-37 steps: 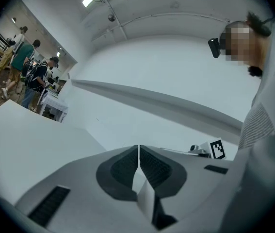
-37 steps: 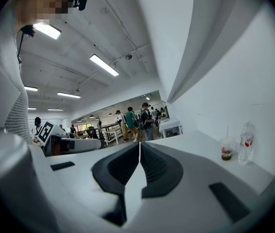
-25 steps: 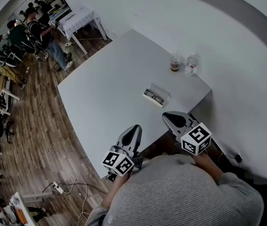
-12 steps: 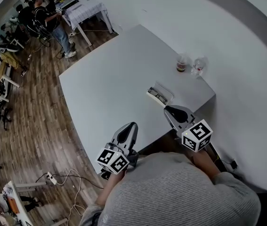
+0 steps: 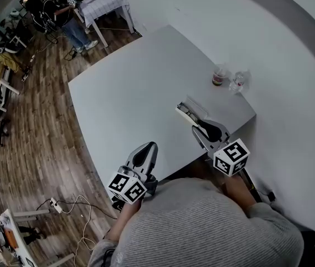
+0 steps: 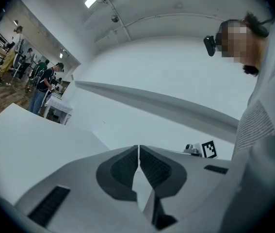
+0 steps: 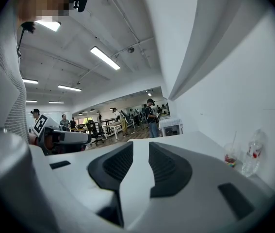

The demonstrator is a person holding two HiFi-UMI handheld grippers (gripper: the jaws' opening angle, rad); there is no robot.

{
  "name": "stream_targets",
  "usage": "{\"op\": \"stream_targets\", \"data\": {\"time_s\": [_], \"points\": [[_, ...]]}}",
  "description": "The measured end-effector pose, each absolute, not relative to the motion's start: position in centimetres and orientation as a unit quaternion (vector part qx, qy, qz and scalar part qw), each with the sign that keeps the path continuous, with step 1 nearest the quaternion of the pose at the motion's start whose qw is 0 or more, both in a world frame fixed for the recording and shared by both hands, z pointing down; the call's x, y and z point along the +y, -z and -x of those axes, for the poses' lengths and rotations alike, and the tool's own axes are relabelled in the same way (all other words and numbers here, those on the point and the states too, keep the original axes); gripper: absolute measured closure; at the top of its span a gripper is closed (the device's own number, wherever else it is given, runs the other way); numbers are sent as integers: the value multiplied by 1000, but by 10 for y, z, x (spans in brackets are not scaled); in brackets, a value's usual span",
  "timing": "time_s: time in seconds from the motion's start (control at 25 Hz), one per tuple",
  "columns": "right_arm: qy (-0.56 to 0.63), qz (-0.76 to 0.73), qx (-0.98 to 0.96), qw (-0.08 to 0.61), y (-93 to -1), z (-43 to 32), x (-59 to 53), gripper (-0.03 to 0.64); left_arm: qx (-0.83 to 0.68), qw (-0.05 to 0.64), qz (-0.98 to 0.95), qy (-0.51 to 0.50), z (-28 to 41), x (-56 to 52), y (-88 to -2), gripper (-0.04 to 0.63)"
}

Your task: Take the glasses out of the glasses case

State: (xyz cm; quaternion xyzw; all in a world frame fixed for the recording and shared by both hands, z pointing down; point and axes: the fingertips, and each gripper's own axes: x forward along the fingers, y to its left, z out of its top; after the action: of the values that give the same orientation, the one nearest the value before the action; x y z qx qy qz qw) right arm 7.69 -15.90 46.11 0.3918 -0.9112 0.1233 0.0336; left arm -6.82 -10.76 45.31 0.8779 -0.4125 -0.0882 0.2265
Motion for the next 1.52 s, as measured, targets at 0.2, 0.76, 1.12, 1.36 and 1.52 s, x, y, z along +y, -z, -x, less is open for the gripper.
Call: {"op": "stream_targets", "data": {"time_s": [0.2, 0.76, 1.12, 1.36, 1.52], "points": [[-127, -399, -907, 41, -468, -74, -169, 525, -407, 230, -880, 85, 76, -114, -455, 575], [-141, -420, -893, 83, -501, -77, -207, 511, -382, 229, -892, 78, 86, -138, -460, 575], [-151, -421, -888, 106, -526, -77, -225, 500, -373, 232, -896, 71, 85, -149, -462, 575], [-164, -414, -886, 128, -548, -75, -234, 500, -365, 219, -902, 67, 83, -153, -458, 575], [-170, -410, -884, 148, -569, -76, -243, 500, -369, 224, -900, 57, 82, -157, -465, 575]]}}
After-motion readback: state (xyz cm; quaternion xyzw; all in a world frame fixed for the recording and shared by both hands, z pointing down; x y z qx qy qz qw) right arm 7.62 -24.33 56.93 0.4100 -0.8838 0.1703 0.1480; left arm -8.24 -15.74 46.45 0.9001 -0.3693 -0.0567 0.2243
